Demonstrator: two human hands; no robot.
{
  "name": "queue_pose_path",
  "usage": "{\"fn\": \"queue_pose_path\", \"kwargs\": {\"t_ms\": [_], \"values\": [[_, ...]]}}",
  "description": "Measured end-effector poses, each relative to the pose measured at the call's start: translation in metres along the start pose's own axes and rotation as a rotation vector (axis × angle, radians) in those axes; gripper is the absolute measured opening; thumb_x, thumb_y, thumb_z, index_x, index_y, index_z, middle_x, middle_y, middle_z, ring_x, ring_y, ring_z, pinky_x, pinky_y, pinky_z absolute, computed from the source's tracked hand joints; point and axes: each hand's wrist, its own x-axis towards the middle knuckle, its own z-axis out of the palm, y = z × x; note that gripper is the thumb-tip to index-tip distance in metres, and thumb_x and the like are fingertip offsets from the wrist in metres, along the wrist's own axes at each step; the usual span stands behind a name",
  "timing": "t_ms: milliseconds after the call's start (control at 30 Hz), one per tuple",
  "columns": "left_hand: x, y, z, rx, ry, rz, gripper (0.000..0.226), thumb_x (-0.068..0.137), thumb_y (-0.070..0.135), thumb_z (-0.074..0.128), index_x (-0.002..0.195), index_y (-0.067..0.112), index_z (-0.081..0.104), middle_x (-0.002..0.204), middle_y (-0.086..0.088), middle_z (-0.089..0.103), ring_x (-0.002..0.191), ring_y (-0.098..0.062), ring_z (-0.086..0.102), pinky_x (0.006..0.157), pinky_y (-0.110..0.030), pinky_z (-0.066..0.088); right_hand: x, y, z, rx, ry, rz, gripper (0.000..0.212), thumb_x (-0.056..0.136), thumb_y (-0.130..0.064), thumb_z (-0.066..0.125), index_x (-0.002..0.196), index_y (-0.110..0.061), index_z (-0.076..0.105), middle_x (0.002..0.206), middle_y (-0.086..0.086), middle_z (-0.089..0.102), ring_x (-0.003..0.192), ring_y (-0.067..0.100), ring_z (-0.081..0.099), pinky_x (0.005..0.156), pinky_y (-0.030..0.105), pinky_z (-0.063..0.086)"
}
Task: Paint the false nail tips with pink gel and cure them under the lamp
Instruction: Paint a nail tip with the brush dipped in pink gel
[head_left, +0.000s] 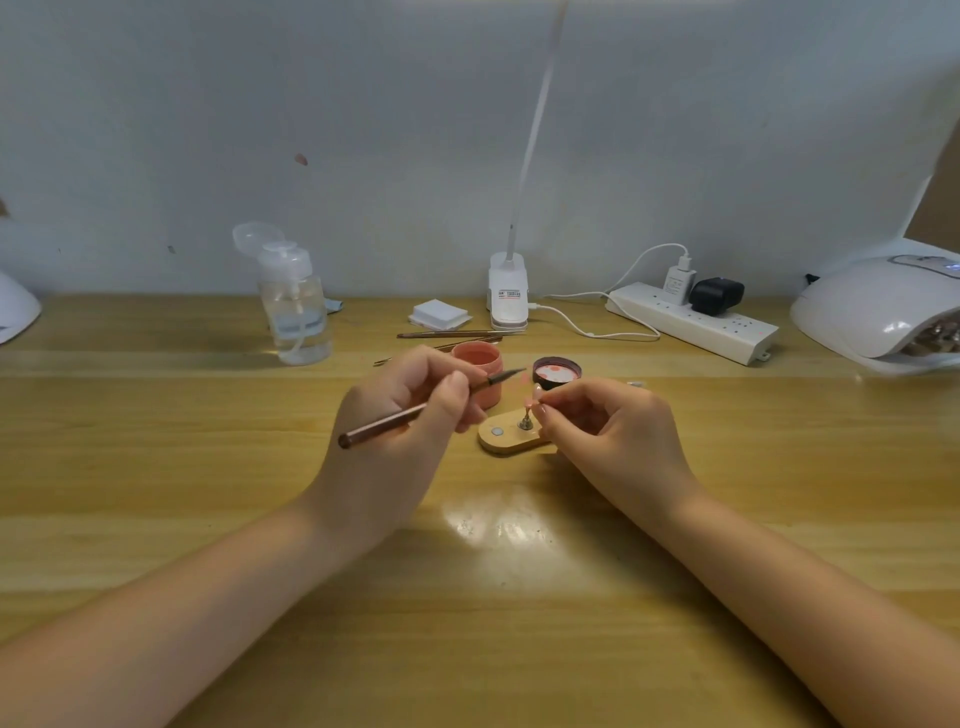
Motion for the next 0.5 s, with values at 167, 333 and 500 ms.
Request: {"fn": "queue_pose_path", "kwargs": {"t_ms": [167, 333, 500], "values": [[-0.0044, -0.0006, 0.0029, 0.084, -0.036, 0.048, 0.019, 0.091, 0.021, 0.051, 0.097, 0.012, 0.067, 0.079, 0.001, 0.071, 0.081, -0.015, 0.068, 0.079, -0.036, 0.054, 0.0007, 0.0016, 0.0007, -0.008, 0.003, -0.001, 0.007, 0.082, -0.012, 0.075, 0.088, -0.009, 0.076, 0.075, -0.003, 0.072, 0.066, 0.005, 0.066, 0.067, 0.023, 0.054], [-0.0066, 0.0002, 0.0022, 0.144, -0.063, 0.09, 0.022, 0.088, 0.027, 0.051, 0.088, 0.013, 0.068, 0.07, 0.006, 0.069, 0.073, -0.013, 0.067, 0.068, -0.036, 0.054, 0.0006, 0.0029, 0.001, -0.015, 0.01, -0.003, 0.007, 0.081, -0.011, 0.075, 0.088, -0.01, 0.076, 0.075, -0.003, 0.072, 0.067, 0.006, 0.066, 0.067, 0.024, 0.054], [-0.0078, -0.0014, 0.0019, 0.104, -0.004, 0.082, 0.018, 0.091, 0.022, 0.051, 0.091, 0.015, 0.067, 0.074, 0.005, 0.07, 0.076, -0.012, 0.068, 0.07, -0.026, 0.054, 0.0002, 0.0025, 0.0011, -0.006, 0.007, -0.004, 0.006, 0.082, -0.012, 0.075, 0.088, -0.01, 0.076, 0.075, -0.003, 0.073, 0.066, 0.007, 0.066, 0.069, 0.029, 0.055]]}}
